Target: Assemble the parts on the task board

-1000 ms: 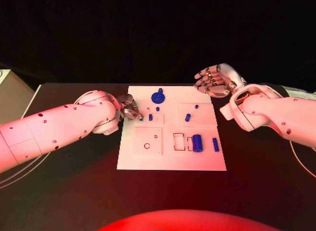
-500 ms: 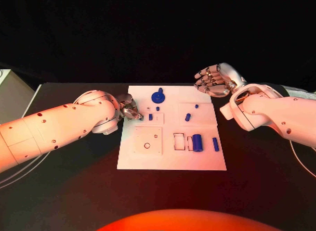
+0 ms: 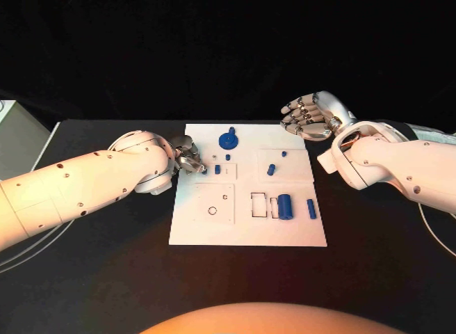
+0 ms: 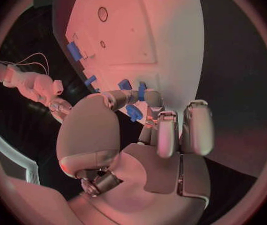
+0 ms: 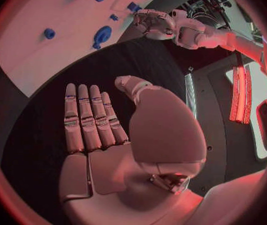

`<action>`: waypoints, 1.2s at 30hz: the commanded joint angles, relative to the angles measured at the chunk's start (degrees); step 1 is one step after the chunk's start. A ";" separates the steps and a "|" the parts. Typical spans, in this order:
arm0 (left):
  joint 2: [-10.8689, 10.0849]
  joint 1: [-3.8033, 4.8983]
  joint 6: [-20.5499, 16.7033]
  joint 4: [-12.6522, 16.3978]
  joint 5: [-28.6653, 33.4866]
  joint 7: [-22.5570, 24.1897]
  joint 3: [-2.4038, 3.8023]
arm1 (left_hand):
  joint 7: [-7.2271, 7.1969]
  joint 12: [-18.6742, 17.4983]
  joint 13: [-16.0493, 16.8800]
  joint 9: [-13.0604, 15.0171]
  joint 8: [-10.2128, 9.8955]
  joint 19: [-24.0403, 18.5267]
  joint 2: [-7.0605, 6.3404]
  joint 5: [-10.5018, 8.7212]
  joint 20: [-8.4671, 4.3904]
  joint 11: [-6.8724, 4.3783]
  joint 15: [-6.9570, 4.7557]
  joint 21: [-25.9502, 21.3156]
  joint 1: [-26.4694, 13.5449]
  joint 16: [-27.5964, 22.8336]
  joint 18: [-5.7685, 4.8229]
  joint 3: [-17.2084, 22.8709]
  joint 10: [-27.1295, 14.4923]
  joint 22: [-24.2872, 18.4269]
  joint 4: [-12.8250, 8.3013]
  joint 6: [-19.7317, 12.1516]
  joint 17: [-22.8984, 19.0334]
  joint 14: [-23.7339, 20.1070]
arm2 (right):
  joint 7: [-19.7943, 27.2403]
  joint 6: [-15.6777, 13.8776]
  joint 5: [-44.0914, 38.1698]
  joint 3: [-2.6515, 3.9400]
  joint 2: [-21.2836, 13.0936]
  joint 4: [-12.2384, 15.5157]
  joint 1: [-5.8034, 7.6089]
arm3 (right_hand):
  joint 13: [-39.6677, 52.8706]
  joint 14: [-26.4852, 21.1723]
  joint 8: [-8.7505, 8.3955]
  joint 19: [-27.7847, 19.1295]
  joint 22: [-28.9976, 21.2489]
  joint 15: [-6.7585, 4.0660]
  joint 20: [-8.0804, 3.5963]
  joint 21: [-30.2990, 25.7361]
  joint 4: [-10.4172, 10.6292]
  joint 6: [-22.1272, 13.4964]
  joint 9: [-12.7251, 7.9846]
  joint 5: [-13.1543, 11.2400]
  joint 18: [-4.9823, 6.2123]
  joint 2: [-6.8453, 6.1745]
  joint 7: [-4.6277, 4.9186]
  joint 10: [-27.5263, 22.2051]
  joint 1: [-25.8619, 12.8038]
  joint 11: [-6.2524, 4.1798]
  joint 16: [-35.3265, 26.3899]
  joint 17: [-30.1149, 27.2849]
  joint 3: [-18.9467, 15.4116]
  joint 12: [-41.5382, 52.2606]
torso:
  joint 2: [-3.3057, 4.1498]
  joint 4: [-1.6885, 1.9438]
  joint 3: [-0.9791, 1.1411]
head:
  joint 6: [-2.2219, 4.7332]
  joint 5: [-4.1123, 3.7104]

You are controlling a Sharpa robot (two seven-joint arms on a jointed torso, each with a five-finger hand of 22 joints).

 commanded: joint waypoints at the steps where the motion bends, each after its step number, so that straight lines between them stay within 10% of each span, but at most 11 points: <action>1: 0.19 -0.29 0.19 0.03 -0.74 0.42 -0.16 | -0.07 0.33 0.05 0.00 0.40 0.33 1.64 0.23 0.13 0.02 -0.09 0.27 2.38 0.25 -0.51 7.59 0.24 2.55 -7.16 0.23 15.10 5.96 | 0.71 0.61 -0.19 0.02 0.02 0.11 -0.02 | -0.07 -0.05 -0.40 -0.13 -0.05 0.29 0.20 0.08 0.35 0.43 -0.09 0.20 0.82 -0.02 1.66 -0.15 -0.38 0.02 0.05 -0.05 -0.10 -0.26 | 0.01 0.00 -0.01 | -0.06 0.03; 36: -0.28 -0.37 1.25 0.62 -2.07 -0.20 -0.20 | -0.07 0.26 -0.07 -0.06 0.40 0.34 1.51 0.14 0.14 0.02 -0.09 0.30 2.38 0.25 -0.51 7.70 0.31 2.59 -7.19 0.30 15.10 5.96 | 0.68 0.72 -0.16 0.02 -0.04 0.12 -0.02 | -0.06 0.00 -0.49 -0.13 -0.05 0.28 0.19 0.09 0.42 0.54 -0.14 0.34 0.82 -0.08 1.67 -0.13 -0.38 0.02 0.09 -0.23 -0.07 -0.25 | 0.01 0.02 -0.04 | -0.32 0.05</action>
